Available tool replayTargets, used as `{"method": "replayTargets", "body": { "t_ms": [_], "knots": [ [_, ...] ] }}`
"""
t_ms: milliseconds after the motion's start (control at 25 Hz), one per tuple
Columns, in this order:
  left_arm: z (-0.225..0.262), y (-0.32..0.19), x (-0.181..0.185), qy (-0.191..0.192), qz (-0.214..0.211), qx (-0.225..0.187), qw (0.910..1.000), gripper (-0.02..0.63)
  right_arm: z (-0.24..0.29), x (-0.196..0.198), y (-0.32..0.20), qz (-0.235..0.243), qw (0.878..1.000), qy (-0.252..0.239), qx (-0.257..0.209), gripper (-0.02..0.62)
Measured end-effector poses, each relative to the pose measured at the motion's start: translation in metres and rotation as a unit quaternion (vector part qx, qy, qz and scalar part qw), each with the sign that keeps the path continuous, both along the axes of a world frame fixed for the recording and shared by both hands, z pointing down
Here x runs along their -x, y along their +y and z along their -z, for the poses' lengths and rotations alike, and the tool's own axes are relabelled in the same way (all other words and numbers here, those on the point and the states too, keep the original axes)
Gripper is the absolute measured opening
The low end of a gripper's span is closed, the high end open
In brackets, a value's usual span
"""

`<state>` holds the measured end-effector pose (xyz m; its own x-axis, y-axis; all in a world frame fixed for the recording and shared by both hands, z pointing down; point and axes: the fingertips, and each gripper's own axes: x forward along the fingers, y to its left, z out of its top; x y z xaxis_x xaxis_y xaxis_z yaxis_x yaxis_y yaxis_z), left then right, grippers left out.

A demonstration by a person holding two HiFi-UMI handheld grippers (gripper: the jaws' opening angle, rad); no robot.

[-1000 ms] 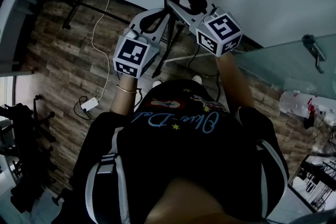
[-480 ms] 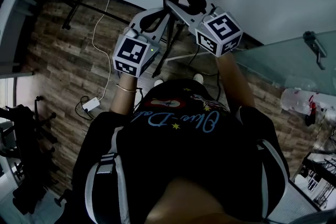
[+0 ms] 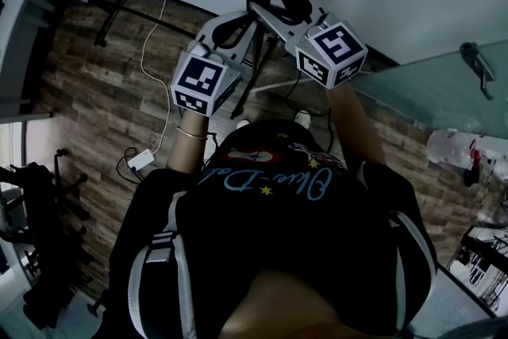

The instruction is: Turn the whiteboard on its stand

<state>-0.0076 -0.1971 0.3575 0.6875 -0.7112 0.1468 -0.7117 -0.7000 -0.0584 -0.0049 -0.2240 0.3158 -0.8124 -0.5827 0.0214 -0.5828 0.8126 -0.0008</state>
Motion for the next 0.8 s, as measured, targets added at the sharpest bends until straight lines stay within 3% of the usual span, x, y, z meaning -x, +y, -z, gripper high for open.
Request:
{"method": "replayTargets", "body": {
  "t_ms": [800],
  "knots": [
    [0.002, 0.004, 0.007, 0.006, -0.014, -0.005, 0.9999, 0.052, 0.000, 0.008, 0.006, -0.016, 1.000, -0.003, 0.002, 0.187]
  ]
}}
